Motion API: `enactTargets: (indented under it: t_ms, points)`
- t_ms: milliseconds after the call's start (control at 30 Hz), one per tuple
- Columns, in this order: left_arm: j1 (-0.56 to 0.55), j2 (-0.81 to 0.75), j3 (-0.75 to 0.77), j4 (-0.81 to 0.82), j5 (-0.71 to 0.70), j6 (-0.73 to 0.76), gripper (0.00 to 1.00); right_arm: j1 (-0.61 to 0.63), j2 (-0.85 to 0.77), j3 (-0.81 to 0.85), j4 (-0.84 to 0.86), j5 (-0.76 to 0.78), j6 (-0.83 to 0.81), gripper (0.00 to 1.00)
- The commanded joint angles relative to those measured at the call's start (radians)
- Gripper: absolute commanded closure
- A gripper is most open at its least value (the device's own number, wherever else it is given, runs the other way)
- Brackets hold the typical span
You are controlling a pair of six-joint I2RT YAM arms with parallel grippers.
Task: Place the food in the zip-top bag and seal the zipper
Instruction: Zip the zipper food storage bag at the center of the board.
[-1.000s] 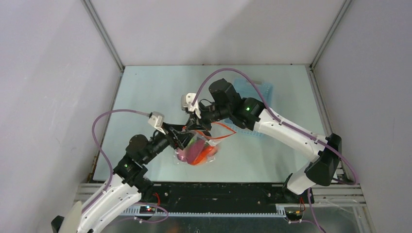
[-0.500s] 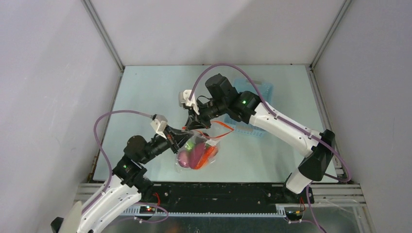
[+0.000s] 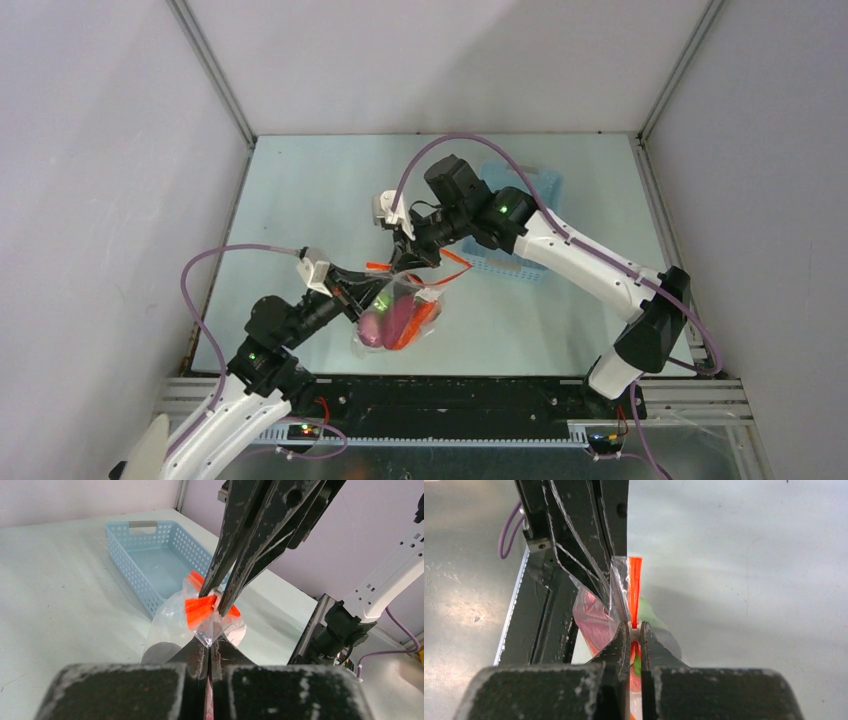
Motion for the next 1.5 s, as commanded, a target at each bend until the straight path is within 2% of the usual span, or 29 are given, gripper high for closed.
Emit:
enactTargets:
  t_ms: [0,233,533,800,1067,1167,1200,1233,1267,1300,1333,1433,1467]
  points:
    - [-0.004,-0.024,0.006,0.096,-0.076,-0.014,1.00,-0.020,-0.032,-0.056,-0.097,0.086,-0.042,1.00]
    - [-0.004,-0.057,0.000,0.031,-0.328,-0.041,1.00,-0.078,-0.119,-0.197,-0.099,0.213,-0.010,1.00]
    - [-0.005,-0.092,-0.014,0.011,-0.407,-0.035,1.00,-0.151,-0.215,-0.297,-0.096,0.258,0.009,1.00]
    - [-0.005,-0.145,-0.027,-0.037,-0.554,-0.036,1.00,-0.225,-0.241,-0.367,-0.120,0.328,0.037,1.00]
    - [-0.004,-0.132,-0.020,-0.049,-0.591,-0.041,1.00,-0.250,-0.310,-0.439,-0.095,0.388,0.077,1.00]
    - [-0.005,-0.127,-0.019,-0.050,-0.604,-0.046,1.00,-0.250,-0.361,-0.462,-0.034,0.426,0.115,0.98]
    - [-0.005,-0.124,-0.020,-0.047,-0.611,-0.049,1.00,-0.249,-0.371,-0.464,-0.014,0.461,0.155,0.92]
    - [-0.005,-0.114,-0.020,-0.043,-0.627,-0.056,1.00,-0.246,-0.395,-0.465,0.024,0.482,0.177,0.69]
    - [-0.005,-0.108,-0.020,-0.035,-0.642,-0.063,1.00,-0.242,-0.407,-0.466,0.042,0.530,0.218,0.33]
    - [-0.005,-0.087,-0.018,-0.031,-0.696,-0.086,1.00,-0.237,-0.437,-0.470,0.082,0.563,0.239,0.17]
    - [-0.005,-0.074,-0.018,-0.021,-0.729,-0.097,1.00,-0.235,-0.453,-0.476,0.108,0.634,0.287,0.05]
    - [-0.003,0.036,0.002,-0.015,-0.960,-0.159,1.00,-0.242,-0.564,-0.527,0.240,0.787,0.394,0.01]
    - [0.000,0.097,0.029,-0.014,-0.992,-0.155,1.00,-0.252,-0.589,-0.554,0.284,0.858,0.456,0.01]
